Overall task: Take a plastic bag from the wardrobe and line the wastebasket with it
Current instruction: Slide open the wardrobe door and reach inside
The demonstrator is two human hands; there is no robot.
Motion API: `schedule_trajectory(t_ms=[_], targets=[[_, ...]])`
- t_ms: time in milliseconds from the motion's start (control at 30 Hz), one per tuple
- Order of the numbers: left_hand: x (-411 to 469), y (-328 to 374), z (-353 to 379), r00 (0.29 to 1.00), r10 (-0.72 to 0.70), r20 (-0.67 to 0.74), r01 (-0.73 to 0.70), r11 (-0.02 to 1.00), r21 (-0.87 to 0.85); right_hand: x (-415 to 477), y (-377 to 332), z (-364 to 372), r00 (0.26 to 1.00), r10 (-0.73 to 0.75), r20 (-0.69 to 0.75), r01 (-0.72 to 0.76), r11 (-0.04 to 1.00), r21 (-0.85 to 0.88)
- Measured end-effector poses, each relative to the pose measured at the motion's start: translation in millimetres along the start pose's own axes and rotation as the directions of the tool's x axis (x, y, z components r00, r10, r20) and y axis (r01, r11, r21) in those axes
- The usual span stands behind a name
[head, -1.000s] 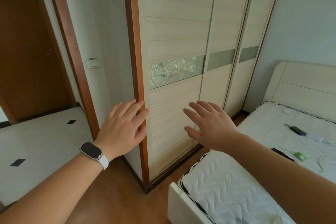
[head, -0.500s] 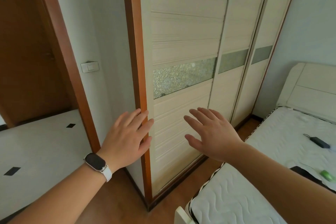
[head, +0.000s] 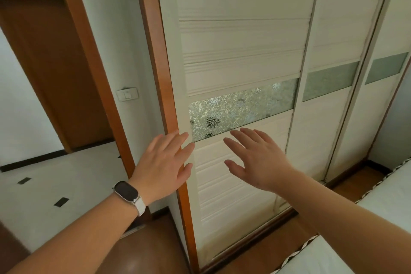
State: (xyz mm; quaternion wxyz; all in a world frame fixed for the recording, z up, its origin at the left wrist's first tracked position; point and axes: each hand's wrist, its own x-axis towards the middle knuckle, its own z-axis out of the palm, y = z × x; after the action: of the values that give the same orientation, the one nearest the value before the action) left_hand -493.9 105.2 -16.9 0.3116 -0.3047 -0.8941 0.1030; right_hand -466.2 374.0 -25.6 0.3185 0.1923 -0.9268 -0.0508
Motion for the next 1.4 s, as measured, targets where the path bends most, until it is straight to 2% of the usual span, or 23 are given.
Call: schedule_trajectory(t_ms=[133,400,633,867,1000,1233,1400], targets=[[30,-7,7,1.0,-0.012,-0.015,0.013,0.999,0.043,21,21,17,0.998,-0.013,-0.06,0.016,0.998,0.054],[108,-44,38,0.99,-0.014,-0.139,0.029,0.995,0.1,87,53,47,0.99,-0.017,-0.137,0.025,0.998,0.056],[171,-85,79,0.976,-0.01,-0.217,0.033,0.994,0.105,148,62,87,0.98,0.051,-0.192,-0.044,0.998,0.039],[205,-121,113,0.925,0.101,-0.367,-0.05,0.988,0.146,209,63,128,0.949,0.159,-0.271,-0.15,0.987,0.052],[208,-125,124,0.899,0.127,-0.42,-0.051,0.981,0.187,232,61,156,0.92,0.215,-0.327,-0.203,0.977,0.07],[208,-127,128,0.917,0.105,-0.385,-0.01,0.971,0.24,265,61,190,0.873,0.165,-0.459,-0.112,0.984,0.141],[207,-128,127,0.934,0.095,-0.346,-0.004,0.967,0.255,276,65,210,0.844,0.181,-0.506,-0.132,0.983,0.131]])
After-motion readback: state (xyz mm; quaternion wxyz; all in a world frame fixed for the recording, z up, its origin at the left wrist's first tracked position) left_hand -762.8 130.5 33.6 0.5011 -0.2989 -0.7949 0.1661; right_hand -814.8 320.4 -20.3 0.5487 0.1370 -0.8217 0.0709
